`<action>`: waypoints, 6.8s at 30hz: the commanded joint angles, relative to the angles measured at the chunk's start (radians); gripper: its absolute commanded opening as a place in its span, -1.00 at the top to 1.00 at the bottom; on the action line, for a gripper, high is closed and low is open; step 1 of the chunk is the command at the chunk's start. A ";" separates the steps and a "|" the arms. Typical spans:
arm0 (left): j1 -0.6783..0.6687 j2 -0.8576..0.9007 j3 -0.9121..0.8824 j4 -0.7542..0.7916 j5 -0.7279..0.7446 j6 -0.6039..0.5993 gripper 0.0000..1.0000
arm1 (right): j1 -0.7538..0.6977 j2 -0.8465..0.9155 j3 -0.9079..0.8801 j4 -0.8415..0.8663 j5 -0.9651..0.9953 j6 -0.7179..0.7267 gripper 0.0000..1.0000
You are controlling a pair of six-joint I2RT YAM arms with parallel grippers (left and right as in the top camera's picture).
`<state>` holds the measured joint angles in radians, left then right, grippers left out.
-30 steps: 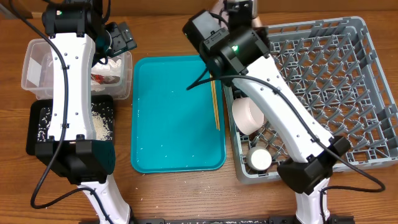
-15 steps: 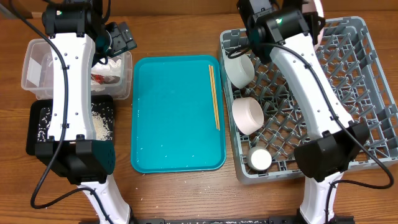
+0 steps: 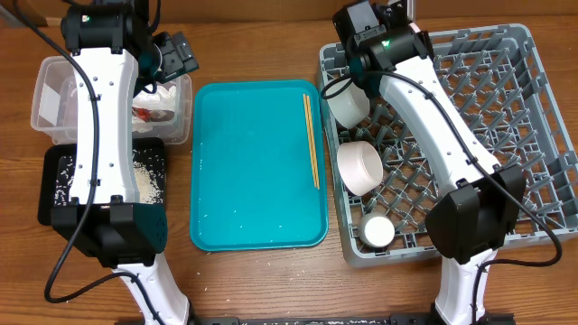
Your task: Sort waste into correct bins and load items into the dishwasher
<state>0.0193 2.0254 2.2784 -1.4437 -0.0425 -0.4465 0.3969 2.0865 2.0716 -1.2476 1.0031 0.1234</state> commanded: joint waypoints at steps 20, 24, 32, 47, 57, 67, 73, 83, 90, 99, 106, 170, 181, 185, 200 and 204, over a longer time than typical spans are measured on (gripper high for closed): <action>-0.006 -0.008 0.016 0.001 -0.013 -0.006 -1.00 | 0.001 -0.145 0.040 0.091 -0.434 0.045 -1.00; -0.006 -0.008 0.016 0.001 -0.013 -0.006 -1.00 | 0.001 -0.269 0.041 0.121 -0.660 0.045 -1.00; -0.006 -0.008 0.016 0.002 -0.013 -0.006 -1.00 | 0.001 -0.298 0.016 0.089 -1.063 0.046 -1.00; -0.008 -0.007 0.016 0.024 0.019 -0.006 -1.00 | 0.008 -0.289 -0.056 0.072 -1.167 0.140 -1.00; -0.026 -0.004 0.014 -0.019 0.017 0.073 -1.00 | 0.009 -0.289 -0.056 0.073 -1.181 0.144 -1.00; -0.131 0.000 0.014 0.015 0.006 0.129 -1.00 | 0.058 -0.274 -0.056 0.117 -1.186 0.144 -0.86; -0.129 0.000 0.014 0.027 0.005 0.129 -1.00 | 0.165 -0.134 -0.056 0.163 -1.074 0.170 -0.64; 0.020 0.000 0.014 0.072 -0.020 -0.126 -1.00 | 0.260 0.137 -0.056 0.196 -0.818 0.158 -0.54; 0.126 0.000 0.014 0.098 -0.020 -0.163 -1.00 | 0.255 0.259 -0.056 0.221 -0.750 0.112 -0.47; 0.125 0.000 0.014 0.095 -0.020 -0.163 -0.99 | 0.240 0.304 -0.056 0.209 -0.777 0.112 -0.44; 0.124 0.000 0.014 0.095 -0.020 -0.163 -1.00 | 0.222 0.311 -0.056 0.187 -0.864 0.112 -0.40; 0.117 0.000 0.014 0.095 -0.020 -0.163 -0.99 | -0.083 -0.268 -0.247 -0.374 -0.845 0.163 0.92; 0.117 0.000 0.014 0.095 -0.019 -0.163 -1.00 | -0.083 -0.268 -0.283 -0.286 -0.842 0.139 -0.01; 0.117 0.000 0.014 0.095 -0.019 -0.163 -1.00 | -0.068 -0.268 -0.249 -0.225 -0.940 0.137 0.01; 0.117 0.000 0.014 0.095 -0.019 -0.163 -1.00 | 0.250 0.014 -0.245 0.116 -0.882 0.138 -0.06; 0.117 0.000 0.014 0.095 -0.019 -0.163 -1.00 | 0.249 0.086 -0.245 0.125 -0.838 0.125 -0.06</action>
<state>0.1436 2.0254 2.2784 -1.3495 -0.0498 -0.6003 0.6487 2.1582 1.8130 -1.1336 0.1127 0.2657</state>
